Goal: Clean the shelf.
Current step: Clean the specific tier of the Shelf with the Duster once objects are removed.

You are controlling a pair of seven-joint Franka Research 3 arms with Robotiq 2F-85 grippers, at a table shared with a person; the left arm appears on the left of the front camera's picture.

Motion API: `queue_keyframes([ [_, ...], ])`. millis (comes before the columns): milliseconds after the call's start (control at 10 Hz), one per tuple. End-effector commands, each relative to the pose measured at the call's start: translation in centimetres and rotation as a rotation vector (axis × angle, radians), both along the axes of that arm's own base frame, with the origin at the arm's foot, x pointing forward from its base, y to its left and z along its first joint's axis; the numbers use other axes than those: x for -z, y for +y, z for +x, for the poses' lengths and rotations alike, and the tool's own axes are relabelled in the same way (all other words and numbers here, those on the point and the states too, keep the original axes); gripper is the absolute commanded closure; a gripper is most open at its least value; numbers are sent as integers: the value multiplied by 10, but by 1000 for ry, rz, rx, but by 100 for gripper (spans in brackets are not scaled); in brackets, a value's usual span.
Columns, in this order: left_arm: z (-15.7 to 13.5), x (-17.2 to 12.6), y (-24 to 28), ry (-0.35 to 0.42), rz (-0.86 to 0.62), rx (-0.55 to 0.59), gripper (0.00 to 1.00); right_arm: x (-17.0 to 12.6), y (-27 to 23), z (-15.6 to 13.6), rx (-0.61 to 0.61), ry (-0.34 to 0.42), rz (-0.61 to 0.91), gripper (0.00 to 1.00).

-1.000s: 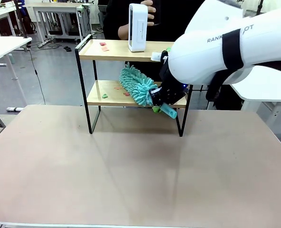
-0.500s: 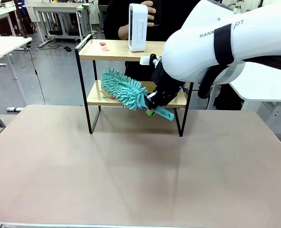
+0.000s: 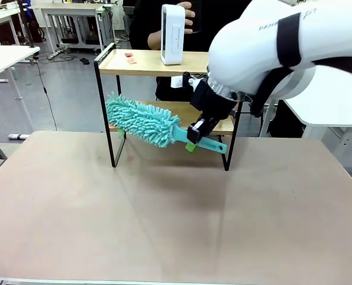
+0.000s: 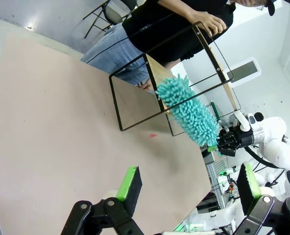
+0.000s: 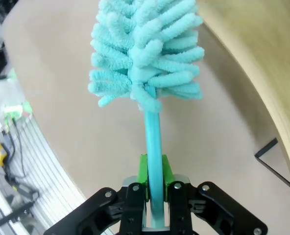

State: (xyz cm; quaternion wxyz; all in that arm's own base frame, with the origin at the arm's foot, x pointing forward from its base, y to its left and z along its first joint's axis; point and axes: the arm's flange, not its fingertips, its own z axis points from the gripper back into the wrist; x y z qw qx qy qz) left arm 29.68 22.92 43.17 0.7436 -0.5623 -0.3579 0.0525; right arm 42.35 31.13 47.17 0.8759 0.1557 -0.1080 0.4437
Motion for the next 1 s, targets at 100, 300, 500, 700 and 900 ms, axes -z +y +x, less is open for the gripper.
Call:
queue_keyframes([
  [100,0,-1,-1,-30,-1,1,0,-10,-34,-13,-171,51,25,100],
  [300,0,-1,-1,-30,-1,1,0,-15,-46,-19,-180,49,58,100],
  [500,0,-1,-1,-30,-1,1,0,-21,-63,-27,-164,43,96,100],
  [700,0,-1,-1,-30,-1,1,0,-22,-72,-31,-164,48,112,100],
  [900,0,-1,-1,-30,-1,1,0,-21,-75,-33,-165,59,118,100],
])
